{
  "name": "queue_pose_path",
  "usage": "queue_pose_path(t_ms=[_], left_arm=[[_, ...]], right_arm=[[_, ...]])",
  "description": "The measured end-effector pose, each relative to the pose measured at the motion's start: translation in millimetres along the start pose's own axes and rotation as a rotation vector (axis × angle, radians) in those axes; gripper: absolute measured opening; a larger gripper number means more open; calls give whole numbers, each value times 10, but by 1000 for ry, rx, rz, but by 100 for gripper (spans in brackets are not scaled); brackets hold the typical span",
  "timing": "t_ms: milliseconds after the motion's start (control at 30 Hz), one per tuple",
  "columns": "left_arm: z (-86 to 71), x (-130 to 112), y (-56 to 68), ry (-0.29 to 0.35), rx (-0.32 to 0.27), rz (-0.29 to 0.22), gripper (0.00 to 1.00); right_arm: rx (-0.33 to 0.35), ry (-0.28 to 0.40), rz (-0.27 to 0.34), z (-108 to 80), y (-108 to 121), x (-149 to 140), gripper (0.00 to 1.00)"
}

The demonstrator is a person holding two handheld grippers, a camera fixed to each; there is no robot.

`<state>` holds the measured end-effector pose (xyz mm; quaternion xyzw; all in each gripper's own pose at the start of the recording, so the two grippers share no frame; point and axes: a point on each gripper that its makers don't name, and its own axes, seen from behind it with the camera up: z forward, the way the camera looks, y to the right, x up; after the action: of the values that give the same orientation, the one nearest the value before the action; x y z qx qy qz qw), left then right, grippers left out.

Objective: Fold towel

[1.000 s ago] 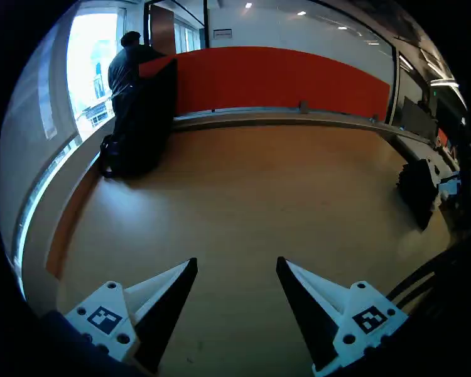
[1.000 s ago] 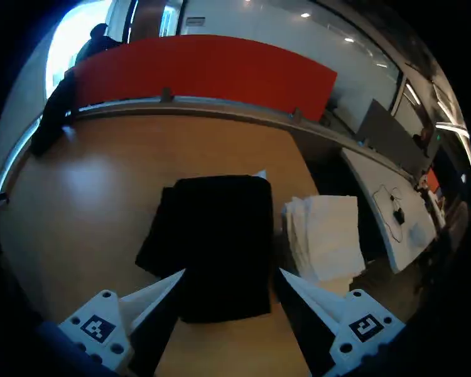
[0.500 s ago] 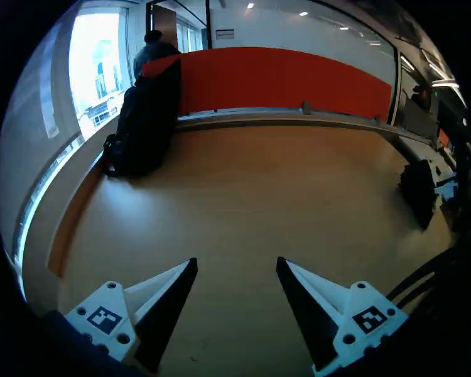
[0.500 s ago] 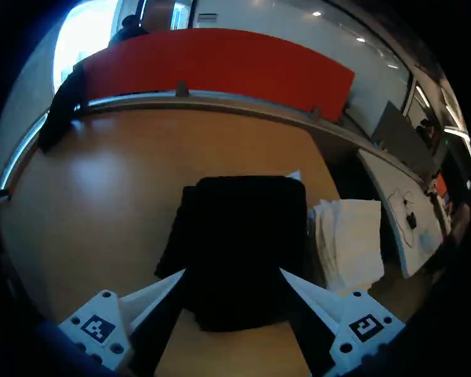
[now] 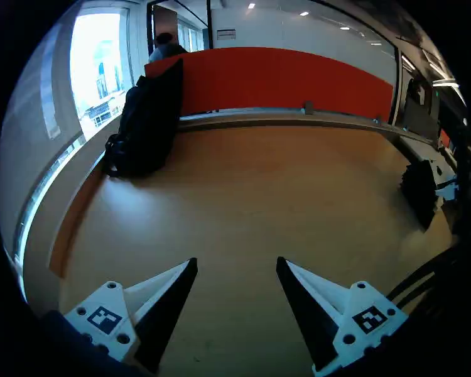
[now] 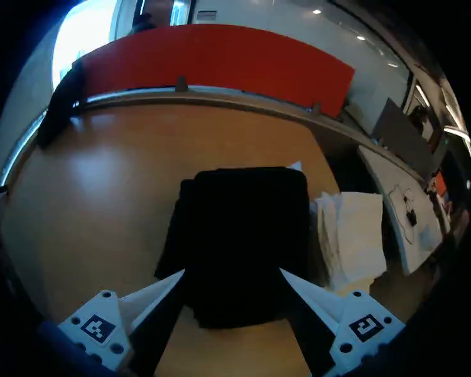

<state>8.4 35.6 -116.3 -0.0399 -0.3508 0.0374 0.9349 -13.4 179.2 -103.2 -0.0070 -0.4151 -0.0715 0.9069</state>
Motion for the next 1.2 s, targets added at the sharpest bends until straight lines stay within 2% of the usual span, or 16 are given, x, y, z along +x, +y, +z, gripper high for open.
queue_pose_path(t_ms=[200,600,933,1200], left_arm=[[3,29,-29,7,0,4,93],[41,255,-103,58,0,7,93],[68,706,-189,165,2,2,93],[116,1110,-265,257,6,-12,93]], right_arm=[[2,69,15,-96,-81,249,95],[24,241,38,-277,-445,813,96],[115,467,97,-654,-1068,1574,95],[162,560,144,-773,-1492,1918,96]])
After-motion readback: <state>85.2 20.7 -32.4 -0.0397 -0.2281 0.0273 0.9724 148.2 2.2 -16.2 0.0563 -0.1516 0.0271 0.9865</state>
